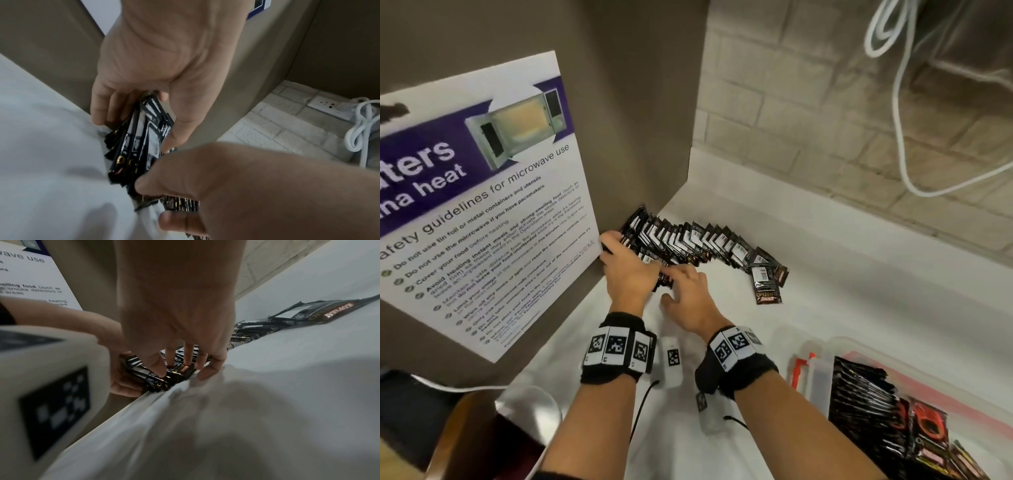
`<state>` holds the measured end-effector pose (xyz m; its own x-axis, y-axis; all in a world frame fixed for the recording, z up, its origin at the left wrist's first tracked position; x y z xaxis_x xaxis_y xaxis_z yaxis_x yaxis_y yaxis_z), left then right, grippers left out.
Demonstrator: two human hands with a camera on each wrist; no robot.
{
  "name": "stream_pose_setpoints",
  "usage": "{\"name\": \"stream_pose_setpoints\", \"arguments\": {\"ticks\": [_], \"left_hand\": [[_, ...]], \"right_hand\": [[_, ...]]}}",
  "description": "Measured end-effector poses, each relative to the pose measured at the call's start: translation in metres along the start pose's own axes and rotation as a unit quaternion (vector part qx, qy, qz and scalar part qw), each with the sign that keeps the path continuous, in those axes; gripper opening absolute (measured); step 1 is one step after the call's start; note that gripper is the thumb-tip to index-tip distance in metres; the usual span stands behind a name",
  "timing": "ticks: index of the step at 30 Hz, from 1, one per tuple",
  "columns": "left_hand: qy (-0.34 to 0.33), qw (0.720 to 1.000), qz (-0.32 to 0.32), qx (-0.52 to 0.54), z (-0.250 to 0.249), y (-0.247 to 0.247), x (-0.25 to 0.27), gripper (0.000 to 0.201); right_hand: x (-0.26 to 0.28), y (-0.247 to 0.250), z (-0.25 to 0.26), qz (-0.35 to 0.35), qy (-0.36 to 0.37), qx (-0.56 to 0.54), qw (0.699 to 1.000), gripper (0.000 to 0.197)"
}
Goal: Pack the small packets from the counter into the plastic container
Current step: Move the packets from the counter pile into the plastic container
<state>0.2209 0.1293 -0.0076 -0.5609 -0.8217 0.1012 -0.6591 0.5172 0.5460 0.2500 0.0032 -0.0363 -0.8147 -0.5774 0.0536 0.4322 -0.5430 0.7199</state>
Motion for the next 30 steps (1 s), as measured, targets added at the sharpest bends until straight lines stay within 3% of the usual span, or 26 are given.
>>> {"name": "stream_pose_setpoints", "arguments": {"ticks": [7,12,16,20,23,30], "left_hand": [[-0.035,0.998,-0.021,0.037,0.004,-0.003,-0.005,0.066],[-0.025,0.998,-0.008,0.05,0.004,-0.005,-0.007,0.069],[0.004,0.998,0.023,0.062,0.008,-0.007,-0.009,0.072],[0.054,0.995,0.07,0.036,0.011,-0.008,-0.014,0.072],[0.079,0.992,0.085,0.05,0.014,-0.006,-0.015,0.061],[0.063,0.993,0.093,0.038,0.011,-0.004,-0.013,0.034]], "right_hand": [[-0.001,0.009,-0.005,-0.039,0.012,-0.079,0.996,0.047],[-0.009,0.012,-0.005,-0.04,-0.002,-0.11,0.993,0.079],[-0.023,0.01,-0.002,-0.011,-0.007,-0.026,1.0,0.092],[-0.026,0.006,0.0,-0.03,0.011,-0.001,0.999,0.069],[-0.026,0.004,-0.004,-0.034,0.014,-0.016,0.999,0.048],[-0.021,0.006,-0.015,-0.041,-0.009,-0.073,0.996,0.036]]}}
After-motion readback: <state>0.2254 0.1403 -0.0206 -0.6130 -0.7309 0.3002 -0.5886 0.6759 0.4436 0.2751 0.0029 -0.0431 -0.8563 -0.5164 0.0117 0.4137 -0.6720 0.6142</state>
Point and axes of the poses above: each hand's wrist, its own x-axis away from the middle knuckle, its own y-axis out of the back of the hand, z = x × y, the point moved 4 cm from there along -x, towards the middle knuckle, and after that the axes turned 5 degrees about -z, right-handed, at the moved point
